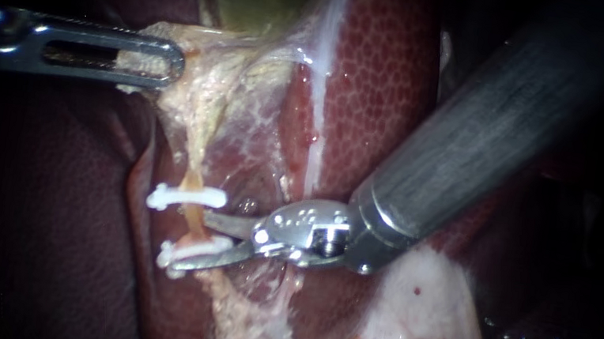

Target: Go to the cutting position left tube

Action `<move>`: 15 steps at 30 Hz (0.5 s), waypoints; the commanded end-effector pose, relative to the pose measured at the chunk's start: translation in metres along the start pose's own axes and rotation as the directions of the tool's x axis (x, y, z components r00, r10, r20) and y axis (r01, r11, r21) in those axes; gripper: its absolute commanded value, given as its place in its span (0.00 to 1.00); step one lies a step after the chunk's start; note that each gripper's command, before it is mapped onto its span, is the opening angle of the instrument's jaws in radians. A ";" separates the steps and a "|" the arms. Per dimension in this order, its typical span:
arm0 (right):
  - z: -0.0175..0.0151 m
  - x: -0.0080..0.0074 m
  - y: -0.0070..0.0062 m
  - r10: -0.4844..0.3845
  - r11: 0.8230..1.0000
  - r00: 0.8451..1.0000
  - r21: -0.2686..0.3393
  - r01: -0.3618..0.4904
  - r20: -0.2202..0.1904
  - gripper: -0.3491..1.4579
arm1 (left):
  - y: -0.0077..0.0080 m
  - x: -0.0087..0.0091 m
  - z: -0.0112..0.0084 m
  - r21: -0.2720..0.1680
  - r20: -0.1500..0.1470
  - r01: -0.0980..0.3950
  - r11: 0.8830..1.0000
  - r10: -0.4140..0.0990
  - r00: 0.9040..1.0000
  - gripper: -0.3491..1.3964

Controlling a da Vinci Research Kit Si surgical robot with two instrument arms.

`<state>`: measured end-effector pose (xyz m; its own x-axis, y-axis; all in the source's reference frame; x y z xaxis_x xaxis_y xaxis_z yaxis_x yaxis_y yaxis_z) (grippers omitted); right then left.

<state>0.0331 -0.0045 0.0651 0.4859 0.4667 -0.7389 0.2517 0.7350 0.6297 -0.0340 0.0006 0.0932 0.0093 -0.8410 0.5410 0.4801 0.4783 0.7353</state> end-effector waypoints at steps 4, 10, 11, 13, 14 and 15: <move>0.0008 0.0004 0.0004 0.025 1.000 0.999 0.007 -0.025 -0.022 0.93 | -0.0001 0.0001 0.0001 -0.001 0.000 0.000 1.000 0.000 1.000 0.00; 0.0018 0.0009 0.0008 0.072 0.997 0.996 0.036 -0.071 -0.046 0.90 | -0.0001 0.0001 0.0002 -0.002 0.000 0.000 1.000 0.000 1.000 0.00; 0.0020 0.0009 0.0009 0.085 0.996 0.995 0.045 -0.083 -0.053 0.89 | -0.0001 0.0001 0.0002 -0.002 0.000 0.000 1.000 0.000 1.000 0.00; 0.0023 0.0010 0.0010 0.091 0.995 0.994 0.055 -0.088 -0.063 0.89 | -0.0001 0.0001 0.0003 -0.002 0.001 0.000 1.000 0.000 1.000 0.00; 0.0024 0.0010 0.0011 0.101 0.993 0.993 0.060 -0.097 -0.068 0.88 | -0.0001 0.0001 0.0003 -0.003 0.001 0.000 1.000 0.000 1.000 0.00; 0.0027 0.0011 0.0012 0.104 0.993 0.992 0.068 -0.099 -0.072 0.88 | -0.0002 0.0002 0.0003 -0.003 0.001 0.000 1.000 0.000 1.000 0.00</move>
<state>0.0364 -0.0045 0.0658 0.4477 0.5769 -0.6832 0.2583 0.6480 0.7165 -0.0344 0.0004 0.0933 0.0086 -0.8406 0.5416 0.4826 0.4778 0.7340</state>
